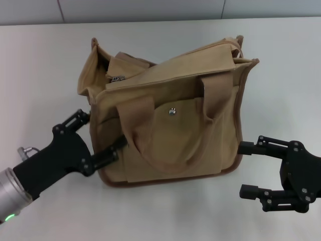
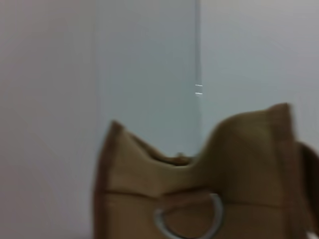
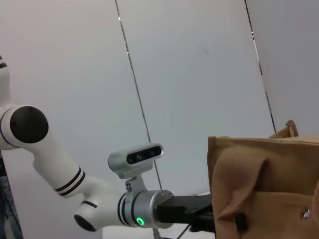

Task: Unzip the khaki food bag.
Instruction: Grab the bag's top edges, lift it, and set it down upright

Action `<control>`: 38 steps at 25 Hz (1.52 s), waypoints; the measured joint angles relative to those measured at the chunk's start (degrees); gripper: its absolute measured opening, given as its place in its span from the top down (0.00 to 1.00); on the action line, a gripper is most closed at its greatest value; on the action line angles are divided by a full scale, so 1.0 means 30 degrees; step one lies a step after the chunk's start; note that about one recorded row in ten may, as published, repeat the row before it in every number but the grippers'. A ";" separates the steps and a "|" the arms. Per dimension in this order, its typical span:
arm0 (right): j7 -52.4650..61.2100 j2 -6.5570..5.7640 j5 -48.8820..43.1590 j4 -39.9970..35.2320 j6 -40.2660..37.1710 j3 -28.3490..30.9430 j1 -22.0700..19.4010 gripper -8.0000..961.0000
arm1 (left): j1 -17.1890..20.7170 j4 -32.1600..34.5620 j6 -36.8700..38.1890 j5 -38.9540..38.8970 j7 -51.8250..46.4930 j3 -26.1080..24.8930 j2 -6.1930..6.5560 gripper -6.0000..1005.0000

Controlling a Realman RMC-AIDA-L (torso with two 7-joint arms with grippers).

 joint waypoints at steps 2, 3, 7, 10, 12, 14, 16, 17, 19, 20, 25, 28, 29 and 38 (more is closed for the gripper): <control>-0.0013 0.0001 0.0001 0.0003 0.0015 0.0001 -0.0001 0.15 | -0.0085 -0.0504 -0.0190 -0.0586 0.0644 0.0016 -0.0002 0.25; -0.0022 0.0000 0.0000 0.0005 0.0041 0.0000 -0.0001 0.15 | -0.0176 -0.0758 -0.0261 -0.0810 0.1276 0.0075 0.0003 0.25; -0.0032 0.0000 0.0000 0.0032 0.0182 0.0031 -0.0003 0.15 | -0.0370 -0.1239 -0.0222 -0.1026 0.2934 0.0361 0.0017 0.26; -0.0034 0.0000 0.0013 0.0042 0.0193 0.0093 -0.0003 0.15 | -0.0347 -0.1496 -0.0111 -0.1060 0.3770 0.0325 0.0011 0.27; -0.0041 0.0001 0.0036 0.0043 0.0193 0.0182 -0.0003 0.15 | -0.0369 -0.1528 -0.0105 -0.1081 0.3837 0.0322 0.0008 0.36; -0.0043 0.0000 0.0045 0.0043 0.0193 0.0228 -0.0003 0.15 | -0.0388 -0.1533 -0.0099 -0.1097 0.3836 0.0322 0.0006 0.45; -0.0047 0.0006 0.0071 0.0053 0.0193 0.0271 -0.0003 0.15 | -0.0470 -0.1534 -0.0098 -0.1128 0.3790 0.0318 0.0003 0.51; -0.0048 0.0017 0.0133 0.0091 0.0188 0.0337 -0.0002 0.15 | -0.0470 -0.1534 -0.0098 -0.1128 0.3790 0.0318 0.0003 0.54; -0.0050 0.0021 0.0204 0.0134 0.0173 0.0389 -0.0003 0.15 | -0.0502 -0.1535 -0.0058 -0.1128 0.3797 0.0262 0.0003 0.58; -0.0057 0.0020 0.0373 0.0213 0.0127 0.0467 -0.0008 0.15 | -0.0503 -0.1534 -0.0005 -0.1128 0.3807 0.0205 0.0002 0.60; -0.0071 -0.0011 0.2521 0.0319 -0.0436 0.0556 -0.0457 0.15 | -0.0504 -0.1034 0.1108 -0.1128 0.3750 0.0121 0.0082 0.65; -0.0022 -0.0031 0.4663 0.0308 -0.0863 0.0965 -0.0892 0.15 | -0.0495 -0.0238 0.1690 -0.1121 0.3324 0.0176 0.0144 0.75; 0.0005 -0.0033 0.5431 0.0308 -0.0977 0.1220 -0.1002 0.15 | -0.0482 0.0871 0.2033 -0.1037 0.2495 0.0234 0.0159 0.83; 0.0066 -0.0009 0.7989 0.0552 -0.0930 0.1962 -0.1103 0.15 | -0.0499 0.3266 0.2551 -0.0946 0.0790 0.0275 0.0122 0.90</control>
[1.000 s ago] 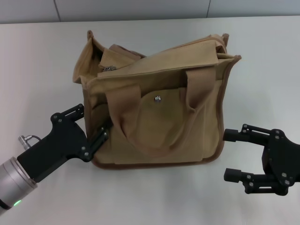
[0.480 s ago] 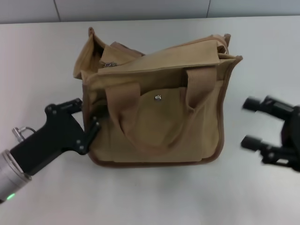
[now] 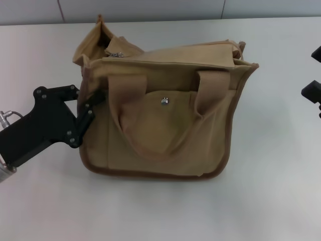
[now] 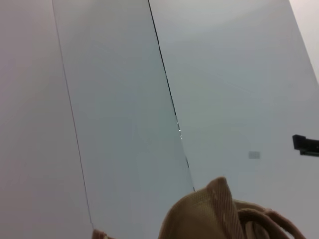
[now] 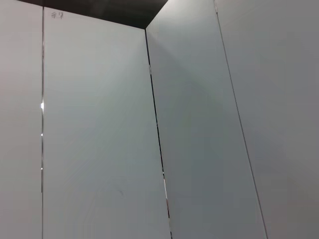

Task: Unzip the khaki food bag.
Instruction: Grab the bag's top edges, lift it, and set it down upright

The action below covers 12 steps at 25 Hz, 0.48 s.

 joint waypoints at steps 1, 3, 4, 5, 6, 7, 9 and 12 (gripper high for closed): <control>-0.0001 0.0005 -0.0002 0.0115 0.0021 -0.0020 0.0020 0.15 | 0.0013 0.0407 0.0390 0.0012 -0.0022 0.0007 -0.0005 0.91; -0.0001 0.0006 0.0003 0.0126 0.0023 -0.0040 0.0036 0.15 | 0.0033 0.0735 0.0651 0.0009 -0.0077 0.0005 -0.0002 0.91; 0.0215 0.0009 0.0042 0.0089 0.0026 -0.0038 0.0181 0.15 | 0.0123 0.1960 0.1222 -0.0025 -0.0664 0.0007 -0.0002 0.91; 0.0215 0.0009 0.0042 0.0089 0.0026 -0.0038 0.0181 0.15 | 0.0123 0.1960 0.1222 -0.0025 -0.0664 0.0007 -0.0002 0.91; 0.0715 0.0006 0.0085 0.0011 0.0042 0.0024 0.0427 0.15 | 0.0176 0.3572 0.1455 -0.0048 -0.1630 0.0059 -0.0048 0.91; 0.0715 0.0006 0.0085 0.0011 0.0042 0.0024 0.0427 0.15 | 0.0176 0.3572 0.1455 -0.0048 -0.1630 0.0059 -0.0048 0.91; 0.2074 -0.0017 0.0457 -0.0039 0.0264 0.0342 0.0965 0.15 | 0.0072 0.5144 0.1621 -0.0184 -0.2520 0.0511 -0.0095 0.91; 0.2954 -0.0007 0.0858 -0.0112 0.0424 0.0486 0.1285 0.15 | -0.0146 0.5750 0.1758 -0.0352 -0.2859 0.0806 -0.0096 0.91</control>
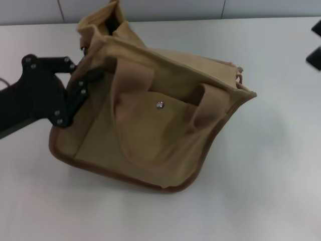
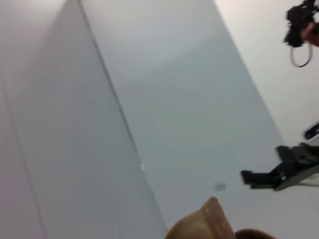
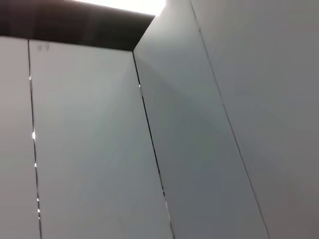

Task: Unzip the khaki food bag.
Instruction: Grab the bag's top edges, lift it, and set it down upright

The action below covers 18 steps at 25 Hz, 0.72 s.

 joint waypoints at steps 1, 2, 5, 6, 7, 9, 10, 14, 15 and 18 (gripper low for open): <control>0.0434 0.0005 0.0139 -0.0096 0.0064 0.0004 0.0198 0.15 | -0.0125 0.0342 0.0091 -0.0201 -0.0206 0.0186 0.0000 0.91; 0.1582 0.0003 0.0257 -0.0653 0.0274 -0.0062 0.0587 0.15 | -0.0226 0.1066 0.0184 -0.0863 -0.0477 0.0841 0.0002 0.91; 0.3623 0.0012 0.0170 -0.2072 0.1106 -0.0413 0.1100 0.15 | -0.0208 0.2243 0.0120 -0.2101 -0.0842 0.2300 0.0014 0.91; 0.3623 0.0012 0.0170 -0.2072 0.1106 -0.0413 0.1100 0.15 | -0.0208 0.2243 0.0120 -0.2101 -0.0842 0.2300 0.0014 0.91; 0.5046 0.0026 0.0123 -0.3221 0.1860 -0.0998 0.1384 0.15 | -0.0163 0.2914 -0.0064 -0.2592 -0.1066 0.2937 0.0027 0.91; 0.5570 0.0032 0.0124 -0.3724 0.2143 -0.1236 0.1483 0.15 | -0.0159 0.3214 -0.0166 -0.2811 -0.1198 0.3184 0.0031 0.91; 0.5946 0.0031 0.0147 -0.4137 0.2319 -0.1379 0.1585 0.15 | -0.0168 0.3307 -0.0195 -0.2861 -0.1251 0.3253 0.0034 0.91; 0.7646 0.0055 0.0153 -0.5217 0.3133 -0.2177 0.2373 0.15 | -0.0282 0.3415 -0.0309 -0.2957 -0.1333 0.3421 0.0037 0.91; 0.7646 0.0055 0.0153 -0.5217 0.3133 -0.2177 0.2373 0.15 | -0.0284 0.3419 -0.0325 -0.2958 -0.1308 0.3515 0.0035 0.91; 0.7711 0.0124 0.0209 -0.5532 0.4002 -0.4097 0.2559 0.15 | -0.0352 0.3466 -0.0341 -0.2973 -0.1230 0.3787 0.0035 0.91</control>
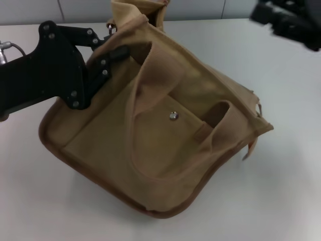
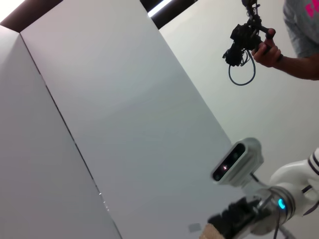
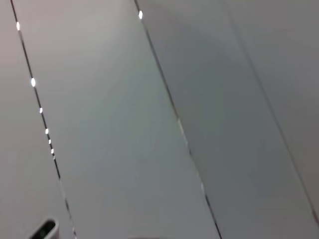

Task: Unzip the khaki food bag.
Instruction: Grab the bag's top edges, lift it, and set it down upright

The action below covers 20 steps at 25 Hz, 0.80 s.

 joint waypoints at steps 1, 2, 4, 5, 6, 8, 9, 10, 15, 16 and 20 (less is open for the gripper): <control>-0.0004 0.0094 0.0511 -0.0080 0.1269 -0.1543 0.0023 0.15 | -0.0116 0.0000 -0.0037 -0.0012 0.0006 0.0176 0.0000 0.91; -0.0004 0.0094 0.0511 -0.0080 0.1269 -0.1543 0.0023 0.15 | -0.0116 0.0000 -0.0037 -0.0012 0.0006 0.0176 0.0000 0.91; -0.0891 0.0128 0.2267 0.0502 0.3438 -0.4375 0.0048 0.16 | -0.0175 -0.0029 -0.0158 -0.0020 0.0056 0.0533 -0.0009 0.91; -0.0891 0.0128 0.2267 0.0502 0.3438 -0.4375 0.0048 0.17 | -0.0175 -0.0029 -0.0158 -0.0020 0.0056 0.0533 -0.0009 0.91; -0.2491 0.0127 0.3726 0.0933 0.4384 -0.6303 0.0049 0.18 | -0.0178 -0.0029 -0.0223 -0.0022 0.0060 0.0625 -0.0014 0.91; -0.3080 0.0129 0.4297 0.1037 0.4665 -0.7030 0.0053 0.20 | -0.0182 -0.0024 -0.0302 -0.0030 0.0063 0.0740 -0.0015 0.91; -0.3763 0.0129 0.5121 0.1050 0.5241 -0.8372 0.0079 0.21 | -0.0182 -0.0007 -0.0321 -0.0032 0.0064 0.0776 -0.0007 0.91; -0.3763 0.0129 0.5121 0.1050 0.5241 -0.8372 0.0079 0.22 | -0.0174 0.0026 -0.0330 -0.0051 0.0067 0.0797 0.0001 0.91; -0.4125 0.0120 0.5323 0.0901 0.6007 -0.9980 0.0248 0.30 | -0.0148 0.0058 -0.0331 -0.0142 0.0103 0.0808 0.0001 0.91; -0.4218 0.0121 0.5325 0.0890 0.6197 -1.0301 0.0259 0.32 | -0.0145 0.0043 -0.0331 -0.0151 0.0273 0.0812 0.0000 0.91; -0.4207 0.0057 0.4796 0.0699 0.6875 -1.1571 0.0193 0.34 | -0.0092 -0.0045 -0.0326 -0.0214 0.0520 0.0825 -0.0001 0.91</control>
